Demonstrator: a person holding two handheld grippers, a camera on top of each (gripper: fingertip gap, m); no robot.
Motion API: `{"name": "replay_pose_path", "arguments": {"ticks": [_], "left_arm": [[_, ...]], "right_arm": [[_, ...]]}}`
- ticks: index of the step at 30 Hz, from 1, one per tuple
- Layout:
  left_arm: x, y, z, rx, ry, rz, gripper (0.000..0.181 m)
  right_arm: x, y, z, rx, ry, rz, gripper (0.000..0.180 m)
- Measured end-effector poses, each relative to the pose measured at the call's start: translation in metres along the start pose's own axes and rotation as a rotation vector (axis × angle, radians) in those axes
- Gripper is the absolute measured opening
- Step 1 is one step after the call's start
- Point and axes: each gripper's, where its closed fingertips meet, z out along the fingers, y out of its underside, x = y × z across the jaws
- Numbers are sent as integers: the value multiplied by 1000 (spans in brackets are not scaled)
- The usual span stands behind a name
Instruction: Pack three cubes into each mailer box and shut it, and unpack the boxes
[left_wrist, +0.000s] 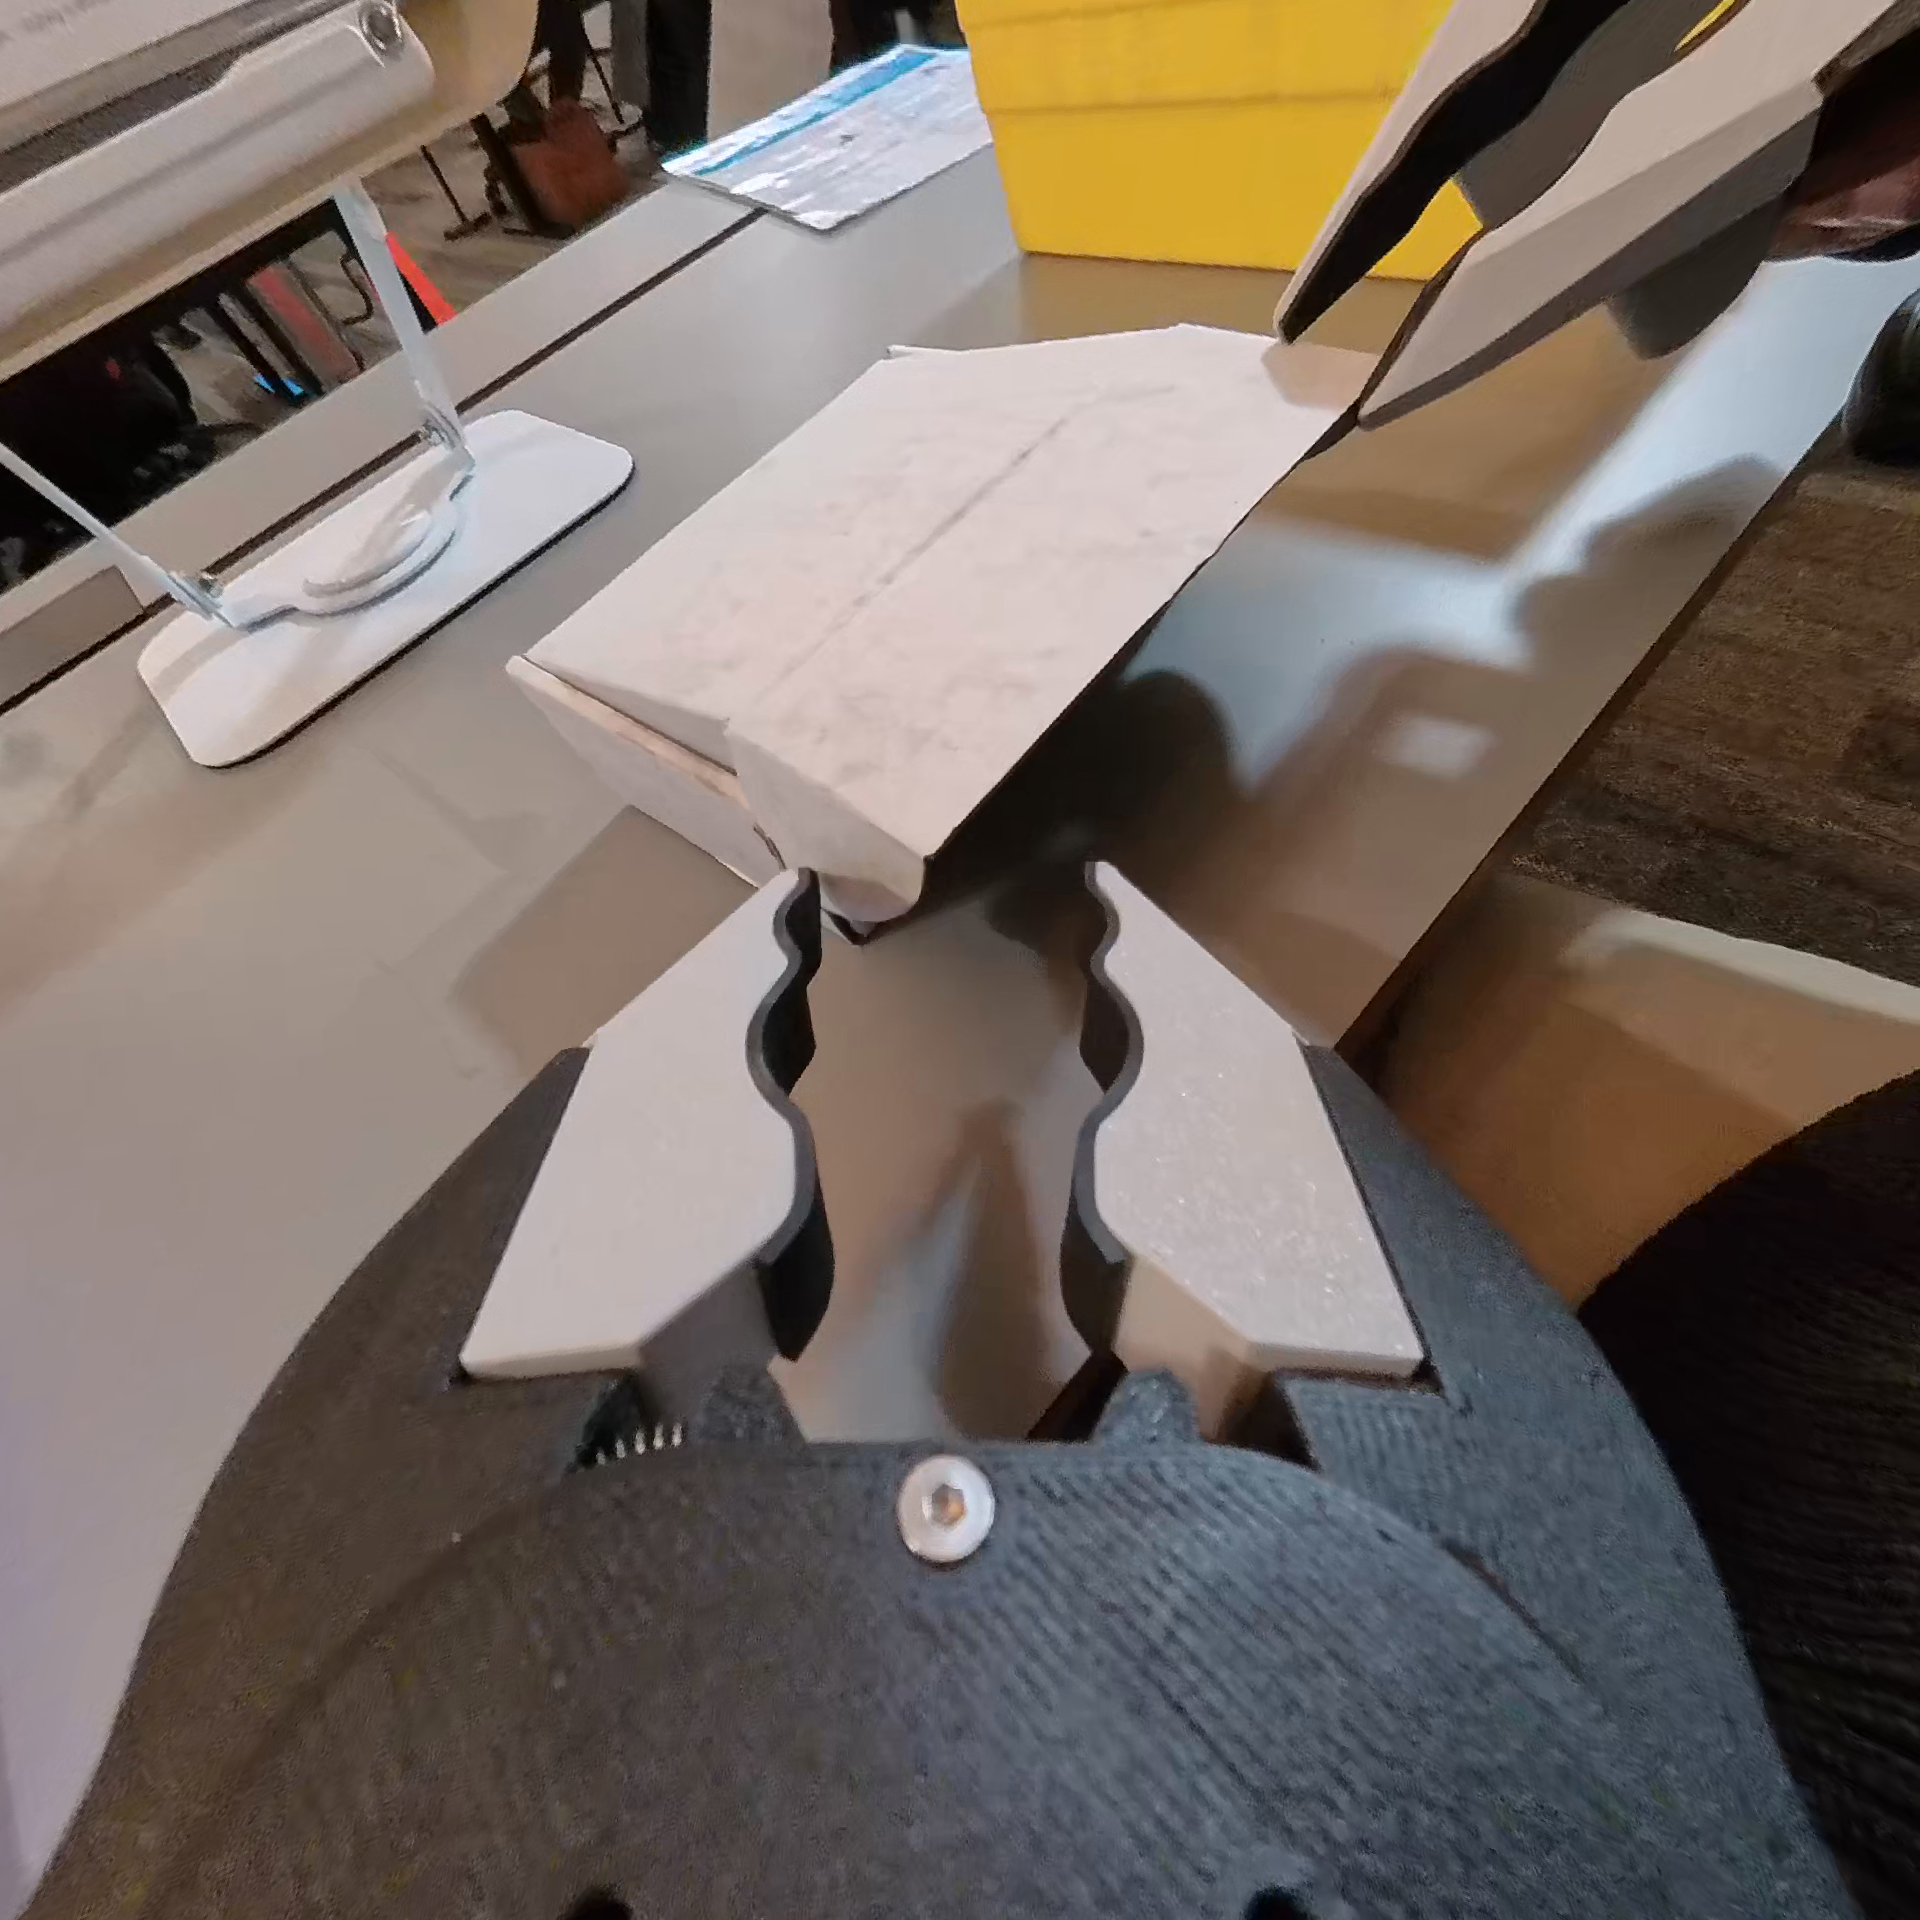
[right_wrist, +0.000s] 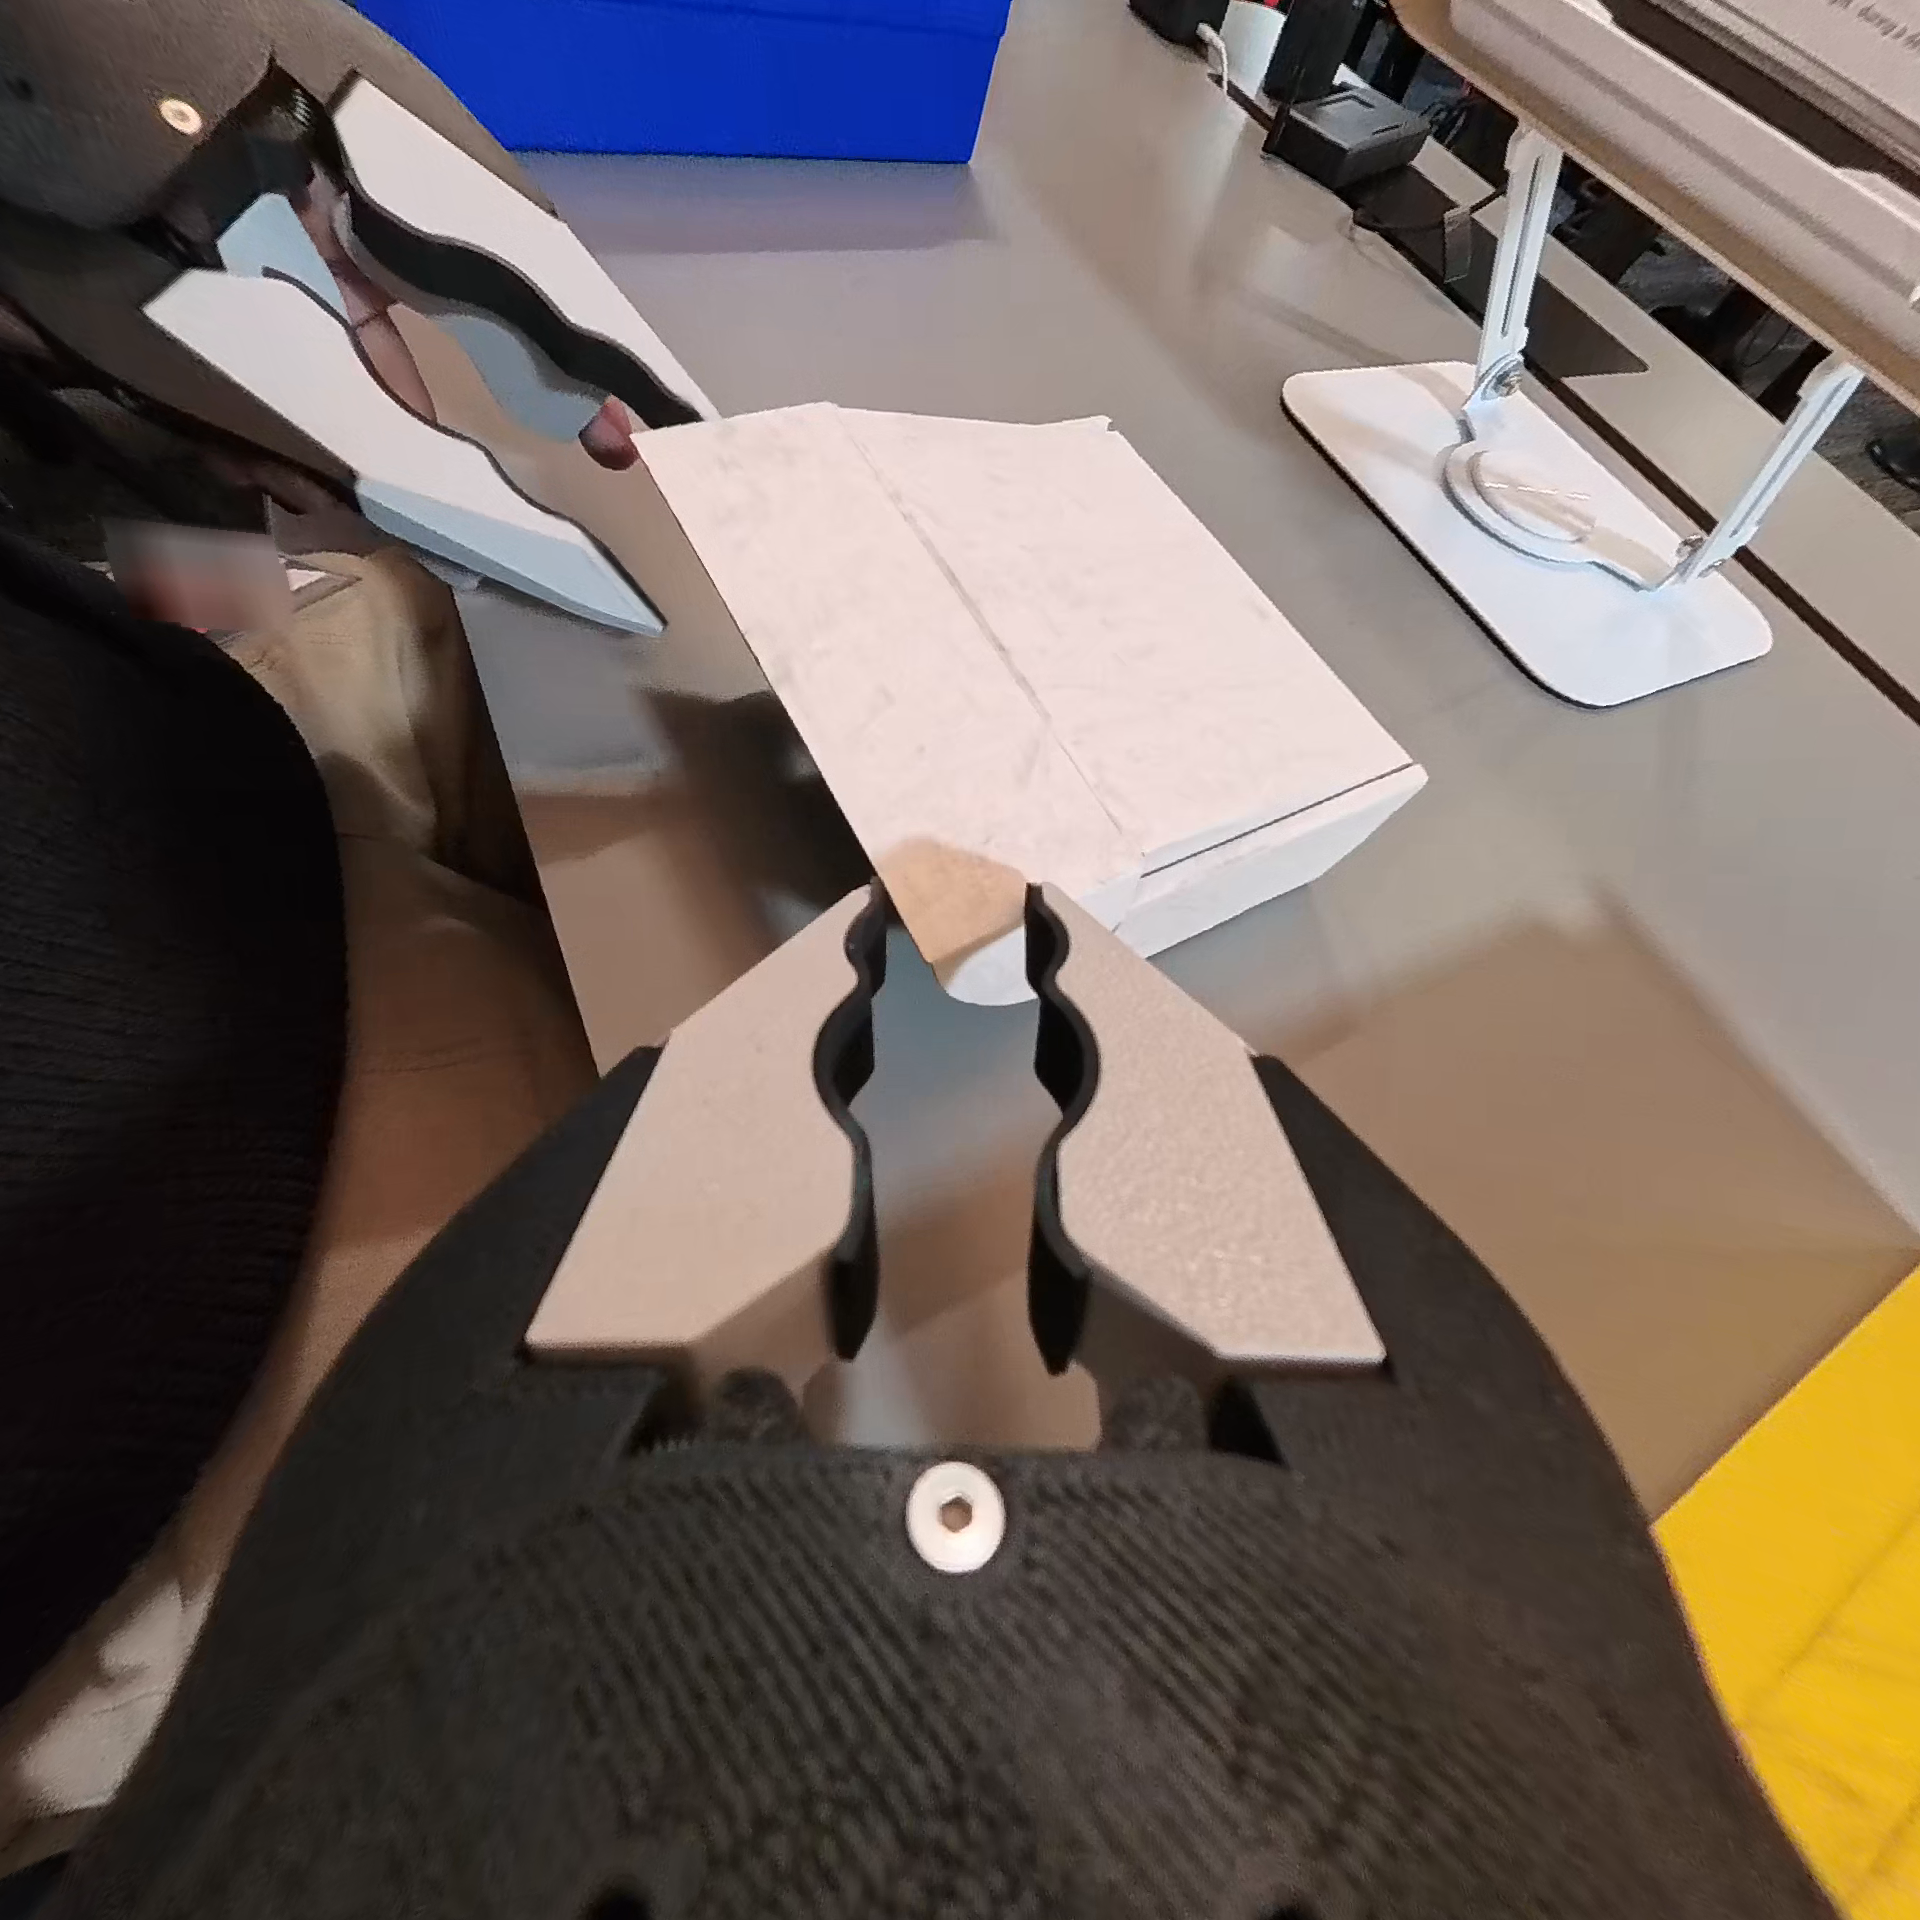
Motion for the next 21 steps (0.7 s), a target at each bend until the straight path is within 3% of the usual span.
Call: {"name": "replay_pose_path", "arguments": {"ticks": [10, 21], "left_arm": [[4, -4, 0, 22, 61, -91, 53], [7, 0, 3, 12, 78, -69, 58]], "right_arm": [[-1, 1, 1, -2, -1, -3, 26], [-2, 1, 2, -5, -5, -2, 26]]}}
